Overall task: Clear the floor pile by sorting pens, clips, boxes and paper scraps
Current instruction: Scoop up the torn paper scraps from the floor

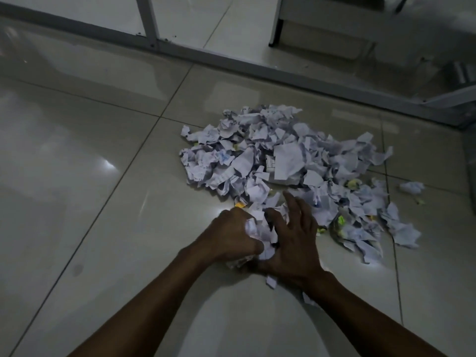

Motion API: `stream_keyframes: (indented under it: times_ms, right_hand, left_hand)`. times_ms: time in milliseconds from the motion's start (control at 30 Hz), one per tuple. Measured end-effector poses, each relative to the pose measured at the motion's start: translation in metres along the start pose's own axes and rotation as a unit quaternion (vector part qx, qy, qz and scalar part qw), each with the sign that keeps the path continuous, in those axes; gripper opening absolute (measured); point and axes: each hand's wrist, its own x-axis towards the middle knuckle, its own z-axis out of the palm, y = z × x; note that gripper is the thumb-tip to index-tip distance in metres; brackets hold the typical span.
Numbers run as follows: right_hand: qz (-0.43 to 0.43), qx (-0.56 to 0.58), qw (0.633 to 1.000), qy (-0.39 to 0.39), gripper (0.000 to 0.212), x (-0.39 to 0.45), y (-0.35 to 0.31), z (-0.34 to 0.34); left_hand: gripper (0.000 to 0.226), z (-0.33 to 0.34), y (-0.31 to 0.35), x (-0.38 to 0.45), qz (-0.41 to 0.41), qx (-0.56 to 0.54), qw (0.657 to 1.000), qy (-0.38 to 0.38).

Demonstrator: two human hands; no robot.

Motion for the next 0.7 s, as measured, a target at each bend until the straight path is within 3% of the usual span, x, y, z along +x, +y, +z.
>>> stream_keyframes:
  times_ms: [133,267,333,433,567,700]
  right_hand:
    - [-0.005,-0.016,1.0,0.002,0.087,0.001,-0.005,0.003]
    - [-0.005,-0.029,0.999,0.033,0.048,0.002,-0.01,0.006]
    - [-0.009,-0.01,0.999,0.047,0.039,0.002,-0.01,0.008]
    - [-0.005,-0.001,0.999,0.042,0.044,0.003,-0.011,0.005]
    - [0.014,0.037,0.999,0.01,0.077,0.006,-0.013,-0.001]
    - [0.029,0.115,0.992,0.036,0.11,0.009,-0.011,0.009]
  left_hand:
    - [0.021,-0.037,-0.002,-0.011,-0.042,-0.033,0.993,0.108]
    - [0.034,-0.066,-0.018,0.017,-0.059,-0.055,0.951,0.299]
    - [0.049,-0.081,-0.026,0.039,-0.076,-0.038,0.933,0.349]
    - [0.075,-0.102,-0.026,0.07,-0.113,-0.017,0.94,0.323]
    - [0.079,-0.093,-0.022,0.091,-0.121,0.04,0.969,0.21]
    - [0.046,-0.055,-0.012,0.087,-0.086,0.103,0.974,0.18]
